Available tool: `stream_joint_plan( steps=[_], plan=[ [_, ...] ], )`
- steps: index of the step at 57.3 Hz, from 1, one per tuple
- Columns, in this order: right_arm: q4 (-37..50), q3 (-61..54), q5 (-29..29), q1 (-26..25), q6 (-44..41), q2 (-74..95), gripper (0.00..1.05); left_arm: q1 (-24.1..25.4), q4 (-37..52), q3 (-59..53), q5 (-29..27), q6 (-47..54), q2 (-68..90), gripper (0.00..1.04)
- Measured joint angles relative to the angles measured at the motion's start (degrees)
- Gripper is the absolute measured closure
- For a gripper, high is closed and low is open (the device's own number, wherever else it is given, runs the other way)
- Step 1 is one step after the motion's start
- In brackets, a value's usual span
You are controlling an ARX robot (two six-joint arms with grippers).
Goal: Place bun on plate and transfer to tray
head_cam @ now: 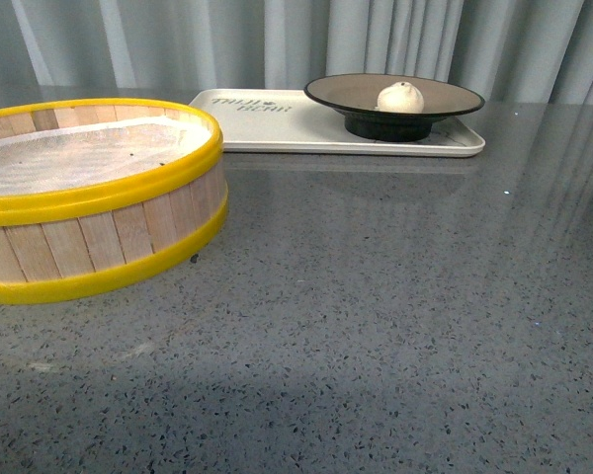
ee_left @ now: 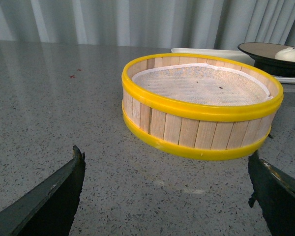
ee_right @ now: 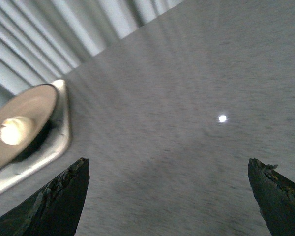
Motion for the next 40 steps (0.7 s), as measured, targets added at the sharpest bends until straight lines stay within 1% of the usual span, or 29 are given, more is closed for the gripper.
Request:
stream_joint_plan(
  steps=[1, 2, 11, 14, 18, 24, 25, 26, 27, 28, 29, 31, 32, 34, 40],
  plan=[
    [0.33, -2.21, 1.4, -0.87, -2.67, -2.14, 0.08, 0.0, 0.0, 0.0, 0.0, 0.0, 0.0, 0.07],
    [0.46, -2.91, 1.64, -1.18, -3.06, -2.84, 0.08, 0.0, 0.0, 0.0, 0.0, 0.0, 0.0, 0.07],
    [4.17, -11.93, 9.25, -4.15, -16.15, -13.03, 0.08, 0.0, 0.0, 0.0, 0.02, 0.0, 0.0, 0.07],
    [5.22, -14.29, 10.58, -4.55, -19.61, -15.8, 0.08, 0.0, 0.0, 0.0, 0.02, 0.0, 0.0, 0.07],
    [6.1, -18.51, 11.72, -5.14, -26.84, -20.65, 0.08, 0.0, 0.0, 0.0, 0.0, 0.0, 0.0, 0.07],
    [7.34, -23.93, 13.88, -4.61, -34.8, -26.99, 0.08, 0.0, 0.0, 0.0, 0.02, 0.0, 0.0, 0.07],
    [7.5, -24.98, 12.66, -4.63, -35.32, -28.44, 0.09, 0.0, 0.0, 0.0, 0.02, 0.0, 0.0, 0.07],
    [8.46, -25.9, 9.7, -5.42, -34.84, -29.44, 0.12, 0.0, 0.0, 0.0, 0.02, 0.0, 0.0, 0.07],
    [9.2, -26.82, 3.69, -5.88, -33.79, -30.53, 0.16, 0.0, 0.0, 0.0, 0.0, 0.0, 0.0, 0.07],
    [9.22, -27.65, -0.74, -6.1, -32.7, -31.82, 0.19, 0.0, 0.0, 0.0, 0.0, 0.0, 0.0, 0.07],
    [8.41, -28.83, -6.56, -5.97, -31.04, -34.05, 0.24, 0.0, 0.0, 0.0, 0.02, 0.0, 0.0, 0.07],
    [6.4, -30.27, -12.28, -4.74, -29.42, -37.31, 0.32, 0.0, 0.0, 0.0, 0.02, 0.0, 0.0, 0.07],
    [5.16, -30.86, -13.57, -3.98, -28.87, -38.99, 0.35, 0.0, 0.0, 0.0, 0.0, 0.0, 0.0, 0.07],
    [2.49, -32.2, -13.92, -1.86, -28.04, -42.95, 0.44, 0.0, 0.0, 0.0, 0.02, 0.0, 0.0, 0.07],
    [1.07, -33.42, -11.45, 0.57, -27.04, -47.25, 0.6, 0.0, 0.0, 0.0, 0.0, 0.0, 0.0, 0.07]
  ],
)
